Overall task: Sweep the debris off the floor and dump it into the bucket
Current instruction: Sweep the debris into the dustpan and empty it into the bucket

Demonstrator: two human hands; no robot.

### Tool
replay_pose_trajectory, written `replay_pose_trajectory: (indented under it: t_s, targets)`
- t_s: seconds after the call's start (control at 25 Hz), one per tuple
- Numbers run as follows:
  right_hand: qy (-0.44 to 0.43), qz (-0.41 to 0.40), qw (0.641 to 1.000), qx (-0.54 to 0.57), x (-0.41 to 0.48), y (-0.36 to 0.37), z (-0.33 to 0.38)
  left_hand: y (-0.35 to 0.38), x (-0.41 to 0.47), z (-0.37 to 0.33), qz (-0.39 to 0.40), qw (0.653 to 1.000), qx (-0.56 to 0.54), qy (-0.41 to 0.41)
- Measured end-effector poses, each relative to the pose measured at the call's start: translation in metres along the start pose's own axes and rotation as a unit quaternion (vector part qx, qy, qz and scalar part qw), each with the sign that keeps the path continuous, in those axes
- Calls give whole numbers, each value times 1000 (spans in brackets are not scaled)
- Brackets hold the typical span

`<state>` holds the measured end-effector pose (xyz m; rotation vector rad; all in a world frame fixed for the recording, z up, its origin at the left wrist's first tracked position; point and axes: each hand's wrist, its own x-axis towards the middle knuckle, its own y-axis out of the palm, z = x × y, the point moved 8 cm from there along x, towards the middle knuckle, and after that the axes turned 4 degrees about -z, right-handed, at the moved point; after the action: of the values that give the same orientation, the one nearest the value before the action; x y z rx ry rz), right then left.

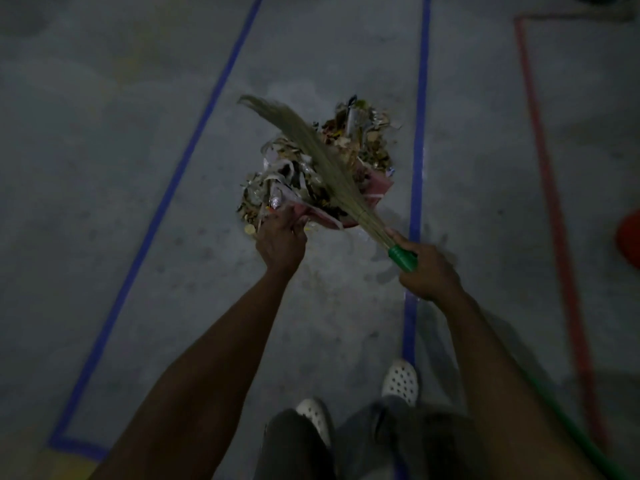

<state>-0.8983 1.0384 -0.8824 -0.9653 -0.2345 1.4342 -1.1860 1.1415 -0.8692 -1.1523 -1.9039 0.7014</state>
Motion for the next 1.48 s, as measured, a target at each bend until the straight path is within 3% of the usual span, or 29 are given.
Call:
replay_pose_trajectory:
  t_s: [0.36, 0.6, 0.96, 1.48]
  targets:
    - [32, -44, 996, 77, -227, -119, 107, -239, -13, -120, 118, 992, 32, 17]
    - [44, -84, 988, 126, -302, -133, 104, -291, -42, -162, 157, 986, -13, 47]
    - [91, -170, 967, 167, -308, -206, 60, -256, -36, -269, 199, 969, -13, 144]
    - [175, -296, 917, 202, -321, -397, -78, -125, -96, -549, 283, 915, -80, 278]
